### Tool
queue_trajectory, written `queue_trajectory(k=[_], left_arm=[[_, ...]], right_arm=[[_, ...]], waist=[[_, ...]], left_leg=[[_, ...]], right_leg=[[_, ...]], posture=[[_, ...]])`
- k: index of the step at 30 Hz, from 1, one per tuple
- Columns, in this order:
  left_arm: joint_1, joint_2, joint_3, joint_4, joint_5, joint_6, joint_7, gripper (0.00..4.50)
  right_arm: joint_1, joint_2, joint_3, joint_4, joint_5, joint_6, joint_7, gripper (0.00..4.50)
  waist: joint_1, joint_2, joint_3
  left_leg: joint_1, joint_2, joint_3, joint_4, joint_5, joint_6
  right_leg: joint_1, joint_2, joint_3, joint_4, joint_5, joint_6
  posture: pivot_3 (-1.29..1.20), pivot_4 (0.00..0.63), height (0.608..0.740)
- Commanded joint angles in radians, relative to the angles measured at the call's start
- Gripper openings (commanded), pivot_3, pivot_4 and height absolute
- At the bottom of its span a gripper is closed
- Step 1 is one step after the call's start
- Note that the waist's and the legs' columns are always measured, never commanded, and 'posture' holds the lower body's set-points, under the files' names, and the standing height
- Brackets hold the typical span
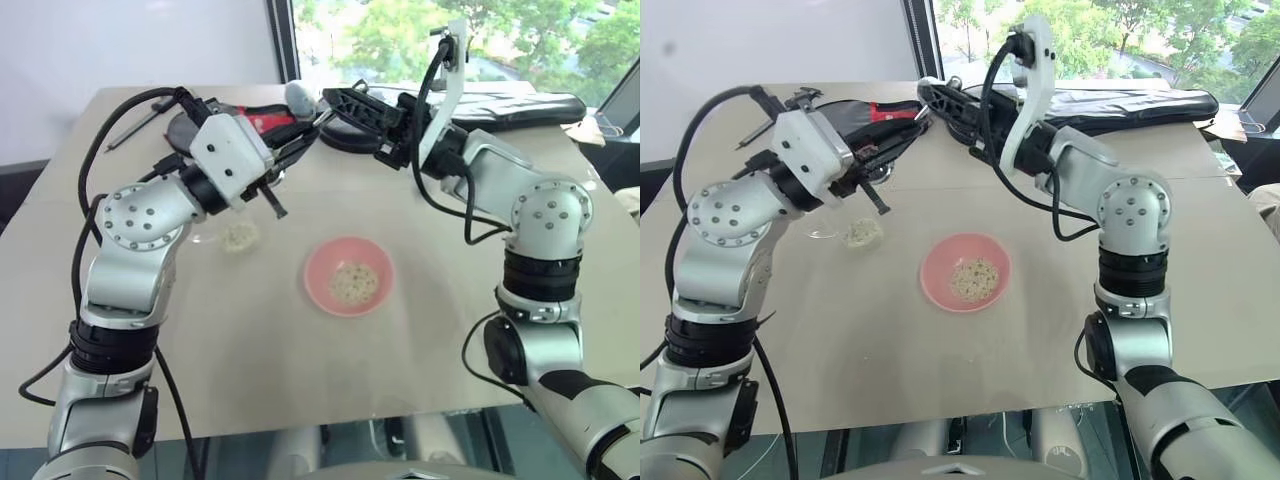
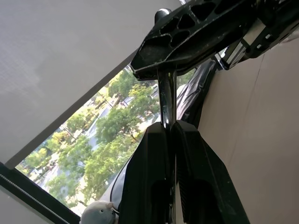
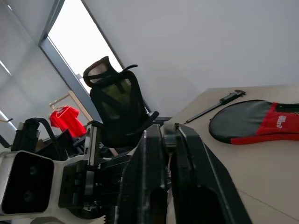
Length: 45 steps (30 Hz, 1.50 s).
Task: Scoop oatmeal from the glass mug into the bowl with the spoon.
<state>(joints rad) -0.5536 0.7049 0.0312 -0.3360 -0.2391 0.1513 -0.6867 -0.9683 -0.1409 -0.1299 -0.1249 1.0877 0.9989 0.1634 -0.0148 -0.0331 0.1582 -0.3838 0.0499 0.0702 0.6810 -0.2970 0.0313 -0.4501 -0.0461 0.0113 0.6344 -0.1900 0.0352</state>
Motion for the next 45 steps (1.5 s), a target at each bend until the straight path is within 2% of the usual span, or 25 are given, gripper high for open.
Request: queue_trajectory(k=[1,5,6,7,9,10,11,13,19,24,28,36,45], left_arm=[[-0.006,0.001,0.023,-0.029,-0.011,0.022,-0.002,0.0],[-0.009,0.0,0.021,-0.044,-0.027,0.059,-0.01,0.0],[-0.011,-0.001,0.022,-0.048,-0.027,0.061,-0.007,0.79],[-0.013,-0.002,0.022,-0.05,-0.025,0.062,-0.005,1.14],[-0.006,0.001,0.029,-0.069,-0.028,0.071,-0.004,2.12],[0.002,0.003,0.038,-0.083,-0.036,0.081,-0.003,2.24],[0.016,-0.005,0.077,-0.116,-0.115,0.145,0.005,2.87],[0.035,-0.019,0.154,-0.172,-0.238,0.239,0.032,2.87],[0.156,-0.031,0.424,-0.3,-0.35,0.369,0.194,2.87],[0.368,-0.105,0.525,-0.372,-0.234,0.332,0.327,2.87],[0.571,-0.161,0.481,-0.376,-0.019,0.249,0.416,2.87],[0.677,-0.305,0.419,-0.305,0.039,0.128,0.454,2.87],[0.696,-0.321,0.395,-0.162,0.065,0.029,0.432,2.87]], right_arm=[[-0.044,0.002,-0.015,-0.024,0.013,-0.014,0.006,0.12],[-0.044,0.011,-0.015,-0.023,0.02,-0.008,-0.002,0.12],[-0.045,0.014,-0.017,-0.02,0.021,-0.009,-0.005,0.0],[-0.046,0.015,-0.019,-0.017,0.021,-0.01,-0.007,0.0],[-0.05,0.017,-0.03,-0.009,0.025,-0.012,-0.016,0.0],[-0.053,0.015,-0.038,-0.004,0.028,-0.012,-0.018,0.0],[-0.058,0.009,-0.054,0.008,0.039,-0.01,-0.025,0.0],[-0.067,-0.002,-0.086,0.031,0.065,-0.005,-0.039,0.0],[-0.074,-0.074,-0.172,0.094,0.124,0.028,-0.076,0.0],[-0.083,-0.125,-0.206,0.144,0.115,0.021,-0.085,0.0],[-0.081,-0.165,-0.209,0.169,0.084,0.012,-0.066,0.0],[-0.098,-0.192,-0.206,0.207,0.04,-0.004,-0.032,0.0],[-0.094,-0.19,-0.215,0.185,0.032,-0.001,-0.046,0.0]], waist=[[0.0,0.0,0.0],[0.0,0.0,0.0],[0.0,0.0,0.0],[-0.001,0.0,0.0],[-0.001,0.0,0.0],[-0.001,0.0,0.0],[-0.002,0.0,0.0],[-0.002,0.0,0.0],[-0.004,0.0,0.0],[-0.002,0.001,0.0],[-0.001,0.001,0.0],[0.001,0.001,0.0],[0.0,0.001,0.0]], left_leg=[[0.0,0.0,0.0,0.0,0.0,0.0],[0.0,0.0,0.0,0.001,-0.001,0.002],[0.0,0.0,0.0,0.001,-0.001,0.002],[0.0,0.0,0.0,0.001,-0.001,0.002],[0.0,0.0,0.0,0.002,-0.001,0.002],[0.0,0.0,0.0,0.002,-0.001,0.002],[0.0,0.0,-0.001,0.002,-0.001,0.002],[0.0,0.0,-0.001,0.002,-0.001,0.002],[-0.001,0.001,-0.002,0.003,-0.002,0.003],[0.0,0.001,-0.001,0.002,-0.002,0.003],[0.0,0.001,0.0,0.003,-0.002,0.003],[0.0,0.0,0.0,0.003,-0.002,0.003],[0.0,0.002,0.0,0.003,-0.002,0.003]], right_leg=[[0.0,0.0,0.0,0.0,0.0,0.0],[0.0,0.0,0.0,0.001,0.0,0.0],[0.0,0.0,0.0,0.001,0.0,0.0],[0.0,0.0,0.0,0.002,0.0,0.0],[0.0,0.0,0.0,0.002,0.0,0.0],[0.0,0.0,0.0,0.002,0.0,0.0],[0.0,0.0,0.0,0.002,0.0,0.0],[0.0,0.0,0.0,0.002,0.0,0.0],[0.0,0.0,-0.002,0.002,0.0,0.0],[0.001,0.0,-0.001,0.002,0.0,0.0],[0.001,0.0,0.0,0.002,0.0,0.0],[0.002,0.0,0.001,0.0,0.0,0.0],[0.001,0.0,0.0,0.0,0.0,0.0]], posture=[[0.0,0.15,0.74],[0.0,0.15,0.74],[0.0,0.15,0.74],[0.0,0.15,0.74],[0.0,0.15,0.74],[0.0,0.15,0.74],[0.0,0.15,0.74],[0.0,0.15,0.74],[0.0,0.15,0.74],[0.0,0.15,0.74],[0.0,0.15,0.74],[0.0,0.15,0.74],[0.0,0.15,0.74]])
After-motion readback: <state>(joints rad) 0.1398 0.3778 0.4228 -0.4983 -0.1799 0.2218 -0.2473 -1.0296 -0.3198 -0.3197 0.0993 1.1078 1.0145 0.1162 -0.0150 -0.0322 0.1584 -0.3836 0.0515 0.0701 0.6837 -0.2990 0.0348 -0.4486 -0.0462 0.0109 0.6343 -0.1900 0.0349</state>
